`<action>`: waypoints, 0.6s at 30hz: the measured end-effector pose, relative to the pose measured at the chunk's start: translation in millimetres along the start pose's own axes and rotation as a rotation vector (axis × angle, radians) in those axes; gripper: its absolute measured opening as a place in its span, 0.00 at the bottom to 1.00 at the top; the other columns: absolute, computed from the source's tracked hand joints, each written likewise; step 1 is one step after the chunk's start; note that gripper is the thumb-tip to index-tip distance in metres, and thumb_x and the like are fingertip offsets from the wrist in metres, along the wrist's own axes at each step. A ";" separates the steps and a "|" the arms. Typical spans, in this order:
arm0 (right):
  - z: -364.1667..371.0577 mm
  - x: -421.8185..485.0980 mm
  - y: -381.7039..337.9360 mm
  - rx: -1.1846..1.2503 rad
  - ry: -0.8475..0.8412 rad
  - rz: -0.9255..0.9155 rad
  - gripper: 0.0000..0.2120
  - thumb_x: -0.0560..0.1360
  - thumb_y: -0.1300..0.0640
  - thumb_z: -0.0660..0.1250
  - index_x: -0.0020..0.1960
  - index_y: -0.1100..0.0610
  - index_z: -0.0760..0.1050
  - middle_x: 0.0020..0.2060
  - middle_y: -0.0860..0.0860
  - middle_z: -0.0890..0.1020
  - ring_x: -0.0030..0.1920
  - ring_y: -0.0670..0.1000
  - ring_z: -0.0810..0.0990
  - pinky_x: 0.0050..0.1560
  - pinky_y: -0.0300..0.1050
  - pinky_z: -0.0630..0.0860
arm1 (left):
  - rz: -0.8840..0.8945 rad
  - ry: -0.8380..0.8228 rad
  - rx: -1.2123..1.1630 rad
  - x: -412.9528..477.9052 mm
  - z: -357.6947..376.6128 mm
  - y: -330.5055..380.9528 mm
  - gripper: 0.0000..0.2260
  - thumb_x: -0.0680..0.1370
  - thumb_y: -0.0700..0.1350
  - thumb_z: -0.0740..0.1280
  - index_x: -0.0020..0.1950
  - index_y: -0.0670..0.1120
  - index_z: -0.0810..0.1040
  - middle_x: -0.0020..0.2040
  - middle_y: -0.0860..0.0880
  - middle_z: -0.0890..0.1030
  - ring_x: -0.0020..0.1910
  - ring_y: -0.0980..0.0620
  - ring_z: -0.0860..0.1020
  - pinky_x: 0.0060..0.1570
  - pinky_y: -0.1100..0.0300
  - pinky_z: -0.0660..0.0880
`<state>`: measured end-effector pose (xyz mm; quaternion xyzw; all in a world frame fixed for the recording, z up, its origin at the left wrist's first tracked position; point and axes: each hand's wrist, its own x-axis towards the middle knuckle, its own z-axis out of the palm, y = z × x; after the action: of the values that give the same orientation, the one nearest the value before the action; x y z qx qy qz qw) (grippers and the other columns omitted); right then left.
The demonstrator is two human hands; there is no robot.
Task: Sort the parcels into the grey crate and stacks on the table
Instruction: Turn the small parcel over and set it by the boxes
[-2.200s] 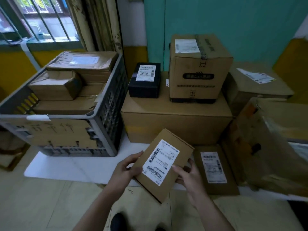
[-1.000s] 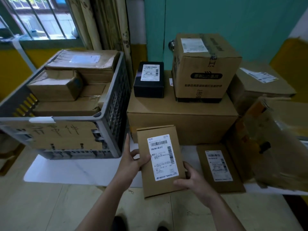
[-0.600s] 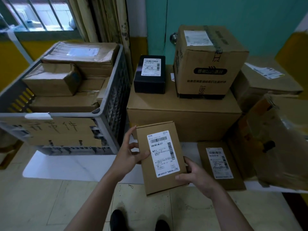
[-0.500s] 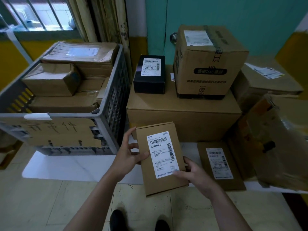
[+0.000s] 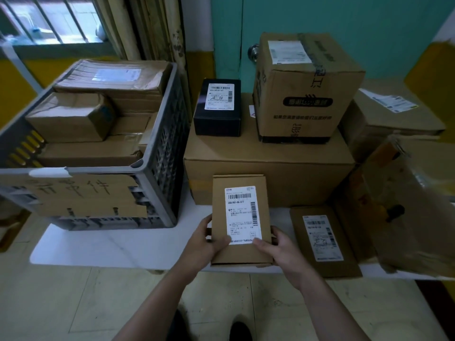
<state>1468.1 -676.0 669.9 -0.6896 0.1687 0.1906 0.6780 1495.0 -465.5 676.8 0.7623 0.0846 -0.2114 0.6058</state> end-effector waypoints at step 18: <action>2.2 2.4 5.4 0.035 0.055 -0.013 0.18 0.77 0.64 0.70 0.60 0.45 0.74 0.52 0.47 0.84 0.55 0.49 0.83 0.56 0.50 0.80 | -0.004 -0.033 0.038 -5.0 -11.3 -12.3 0.22 0.83 0.42 0.63 0.70 0.67 0.65 0.58 0.47 0.80 0.57 0.49 0.80 0.57 0.46 0.80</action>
<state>1467.5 -673.9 664.0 -0.6838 0.1861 0.1641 0.6862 1488.3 -451.0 670.0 0.7700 0.0720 -0.2269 0.5920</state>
